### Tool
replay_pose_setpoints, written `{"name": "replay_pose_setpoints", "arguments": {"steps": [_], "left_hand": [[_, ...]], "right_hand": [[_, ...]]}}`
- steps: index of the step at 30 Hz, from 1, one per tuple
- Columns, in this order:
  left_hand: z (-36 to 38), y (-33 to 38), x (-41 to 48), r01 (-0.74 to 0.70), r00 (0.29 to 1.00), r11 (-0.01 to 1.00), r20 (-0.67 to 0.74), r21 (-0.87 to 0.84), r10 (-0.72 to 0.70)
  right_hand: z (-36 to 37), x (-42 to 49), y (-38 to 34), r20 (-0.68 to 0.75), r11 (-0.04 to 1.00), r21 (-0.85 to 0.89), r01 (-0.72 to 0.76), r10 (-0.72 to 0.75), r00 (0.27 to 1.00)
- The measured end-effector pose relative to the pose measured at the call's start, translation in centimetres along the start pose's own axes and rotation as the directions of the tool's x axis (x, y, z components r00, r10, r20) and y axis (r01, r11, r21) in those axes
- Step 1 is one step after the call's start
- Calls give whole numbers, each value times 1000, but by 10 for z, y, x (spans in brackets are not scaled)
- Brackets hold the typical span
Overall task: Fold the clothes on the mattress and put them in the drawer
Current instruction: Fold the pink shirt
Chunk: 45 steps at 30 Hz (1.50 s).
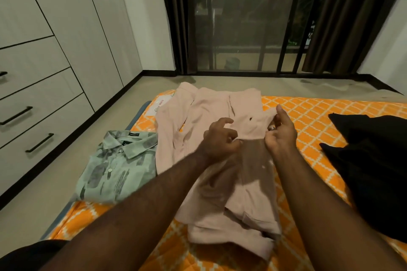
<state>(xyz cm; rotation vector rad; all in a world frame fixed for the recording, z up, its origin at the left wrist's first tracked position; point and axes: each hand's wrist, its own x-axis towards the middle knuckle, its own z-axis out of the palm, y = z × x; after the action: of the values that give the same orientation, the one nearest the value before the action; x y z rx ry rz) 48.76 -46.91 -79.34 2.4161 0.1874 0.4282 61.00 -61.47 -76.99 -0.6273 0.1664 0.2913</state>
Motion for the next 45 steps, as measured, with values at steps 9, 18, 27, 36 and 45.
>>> {"name": "replay_pose_setpoints", "arguments": {"steps": [9, 18, 27, 36, 45], "left_hand": [[-2, -2, -4, 106, 991, 973, 99, -206, -87], [-13, -27, 12, 325, 887, 879, 434, -348, -156], [19, -8, 63, 284, 800, 921, 595, -267, -74], [55, -71, 67, 557, 752, 676, 638, -482, -165], [76, -86, 68, 574, 809, 477, 553, -666, -200]], "right_hand": [[-43, -22, 1, 146, 959, -101, -263, 276, 950], [-35, 25, -18, 276, 970, -214, -116, 174, 945], [62, 99, -99, 425, 913, -395, 106, 79, 902], [95, 205, -65, 353, 865, -490, 112, 79, 932], [-27, 258, 37, 22, 495, -863, -100, 235, 972]]}}
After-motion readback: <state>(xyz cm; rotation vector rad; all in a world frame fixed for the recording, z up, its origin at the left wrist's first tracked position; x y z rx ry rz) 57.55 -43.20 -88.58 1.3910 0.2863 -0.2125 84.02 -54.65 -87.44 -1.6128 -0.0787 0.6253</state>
